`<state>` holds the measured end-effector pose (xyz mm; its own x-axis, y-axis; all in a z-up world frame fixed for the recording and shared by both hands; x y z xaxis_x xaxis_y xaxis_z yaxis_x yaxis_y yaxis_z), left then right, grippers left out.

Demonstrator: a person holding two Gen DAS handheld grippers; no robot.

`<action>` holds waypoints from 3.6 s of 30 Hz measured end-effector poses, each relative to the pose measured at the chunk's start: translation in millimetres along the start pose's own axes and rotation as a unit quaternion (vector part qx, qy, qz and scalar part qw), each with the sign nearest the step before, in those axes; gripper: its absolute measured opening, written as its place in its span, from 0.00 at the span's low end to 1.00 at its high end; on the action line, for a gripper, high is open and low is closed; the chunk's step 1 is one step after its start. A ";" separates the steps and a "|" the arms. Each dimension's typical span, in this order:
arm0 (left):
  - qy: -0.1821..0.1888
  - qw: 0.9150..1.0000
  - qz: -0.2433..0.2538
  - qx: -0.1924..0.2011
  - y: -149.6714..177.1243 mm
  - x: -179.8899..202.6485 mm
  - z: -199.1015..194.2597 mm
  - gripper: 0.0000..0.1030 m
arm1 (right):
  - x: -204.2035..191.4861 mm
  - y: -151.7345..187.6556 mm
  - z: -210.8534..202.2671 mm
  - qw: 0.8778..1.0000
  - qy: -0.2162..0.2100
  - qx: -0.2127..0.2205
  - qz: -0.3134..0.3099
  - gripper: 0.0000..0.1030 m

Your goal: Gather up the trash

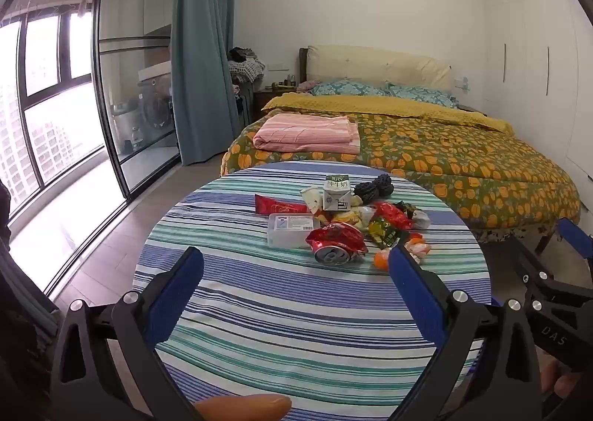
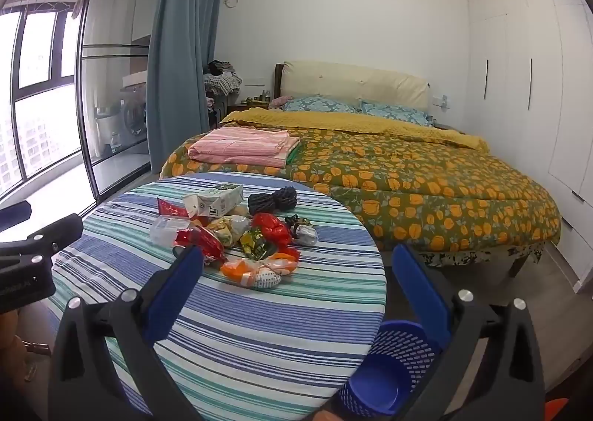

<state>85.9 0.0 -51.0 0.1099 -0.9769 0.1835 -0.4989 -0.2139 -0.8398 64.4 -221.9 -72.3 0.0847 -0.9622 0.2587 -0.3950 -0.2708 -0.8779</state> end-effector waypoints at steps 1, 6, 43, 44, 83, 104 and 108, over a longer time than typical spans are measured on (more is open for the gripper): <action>0.000 1.000 0.001 0.001 -0.2 0.0 -0.1 0.96 | 0.3 0.8 0.4 1.000 -0.001 -0.003 0.002 0.96; 0.001 1.000 0.001 0.001 -0.4 -1.5 -0.4 0.96 | 4.6 1.1 -0.1 1.000 0.002 -0.006 0.003 0.96; -0.001 1.000 0.011 0.000 15.0 21.8 -0.8 0.96 | 14.1 3.7 -8.3 1.000 0.019 -0.012 0.014 0.96; -0.001 1.000 0.011 0.000 15.1 22.0 -0.8 0.96 | 14.0 4.2 -8.3 1.000 0.018 -0.013 0.015 0.96; 0.000 1.000 0.010 -0.002 15.4 25.8 0.8 0.96 | 14.5 4.8 -10.4 1.000 0.018 -0.011 0.015 0.96; 0.000 1.000 0.009 -0.002 15.1 25.2 1.0 0.96 | 16.3 5.0 -10.2 1.000 0.018 -0.011 0.016 0.96; 0.000 1.000 0.010 -0.002 15.9 26.8 1.0 0.96 | 16.9 5.1 -10.3 1.000 0.019 -0.010 0.015 0.96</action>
<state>81.7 -29.6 -60.0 0.0998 -0.9808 0.1678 -0.5048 -0.1953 -0.8409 54.4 -239.2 -68.3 0.0377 -0.9682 0.2472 -0.4159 -0.2402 -0.8771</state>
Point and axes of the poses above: each gripper's, at about its wrist camera, not at the fingertips, and z roughly the way its jaws point, x to its right, y to its underside, the point moved 10 cm from there along z, roughly the way its jaws point, and after that the axes turned 14 degrees about -z, right-handed, at the moved point
